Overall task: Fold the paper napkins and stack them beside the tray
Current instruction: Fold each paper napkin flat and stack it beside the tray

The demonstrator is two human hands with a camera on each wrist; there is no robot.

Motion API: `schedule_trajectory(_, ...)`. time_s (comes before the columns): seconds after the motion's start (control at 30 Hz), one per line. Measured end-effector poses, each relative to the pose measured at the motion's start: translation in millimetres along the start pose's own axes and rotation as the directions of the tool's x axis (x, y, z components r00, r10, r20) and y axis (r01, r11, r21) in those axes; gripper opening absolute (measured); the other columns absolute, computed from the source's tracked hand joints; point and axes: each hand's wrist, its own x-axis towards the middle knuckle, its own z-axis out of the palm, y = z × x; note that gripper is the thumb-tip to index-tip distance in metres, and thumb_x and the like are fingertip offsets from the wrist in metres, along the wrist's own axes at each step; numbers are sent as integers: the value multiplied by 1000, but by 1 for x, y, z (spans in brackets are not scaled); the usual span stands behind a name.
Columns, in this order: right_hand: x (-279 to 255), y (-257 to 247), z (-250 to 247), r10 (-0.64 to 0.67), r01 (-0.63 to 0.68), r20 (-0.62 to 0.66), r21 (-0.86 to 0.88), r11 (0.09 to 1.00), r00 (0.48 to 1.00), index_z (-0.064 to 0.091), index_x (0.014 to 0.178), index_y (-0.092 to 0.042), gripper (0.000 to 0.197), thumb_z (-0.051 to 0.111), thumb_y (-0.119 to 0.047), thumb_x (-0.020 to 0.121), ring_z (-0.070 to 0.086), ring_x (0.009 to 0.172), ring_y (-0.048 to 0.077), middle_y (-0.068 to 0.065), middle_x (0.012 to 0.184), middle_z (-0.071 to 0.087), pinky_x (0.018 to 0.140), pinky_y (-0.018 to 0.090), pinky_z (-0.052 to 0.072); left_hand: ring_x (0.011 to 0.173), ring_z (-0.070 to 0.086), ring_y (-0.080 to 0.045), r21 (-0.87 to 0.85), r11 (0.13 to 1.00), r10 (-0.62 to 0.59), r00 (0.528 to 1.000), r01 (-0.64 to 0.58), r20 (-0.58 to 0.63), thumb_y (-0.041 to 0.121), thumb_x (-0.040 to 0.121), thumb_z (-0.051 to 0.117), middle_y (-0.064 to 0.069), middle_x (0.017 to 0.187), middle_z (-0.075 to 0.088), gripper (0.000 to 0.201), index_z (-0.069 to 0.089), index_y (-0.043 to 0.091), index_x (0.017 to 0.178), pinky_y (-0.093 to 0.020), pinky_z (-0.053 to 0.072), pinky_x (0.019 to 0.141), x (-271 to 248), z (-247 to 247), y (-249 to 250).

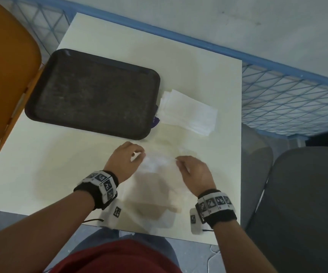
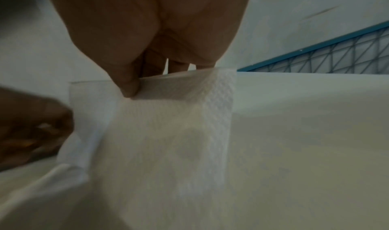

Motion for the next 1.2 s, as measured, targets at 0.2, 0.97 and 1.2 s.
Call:
schedule_trajectory(0.2,67,16,-66,106,-102,-19,143,984,994,74,114,-24,20,62,-30,99,67,101,15,-4,111,73,91,21,47,120,49,-26,274,949,-180,982,156,65,34,93,62,-3,138,46,54,45,22,143,-44,48,100,13,7,-15)
schedule_trajectory(0.97,88,-17,-20,-91,46,199,218,975,976,68,121,-31,41,76,-49,84,60,107,7,-12,118,66,99,28,47,83,56,-14,140,987,-67,995,76,-70,17,81,77,16,85,62,39,65,31,115,-31,49,80,14,-7,1)
schedule_trajectory(1.2,55,-16,11,-88,64,139,165,984,986,68,117,-29,28,73,-37,90,53,115,14,-10,123,62,104,35,44,86,63,-18,161,985,68,994,-54,-81,30,89,70,5,92,72,11,72,22,96,-33,52,81,14,-17,13)
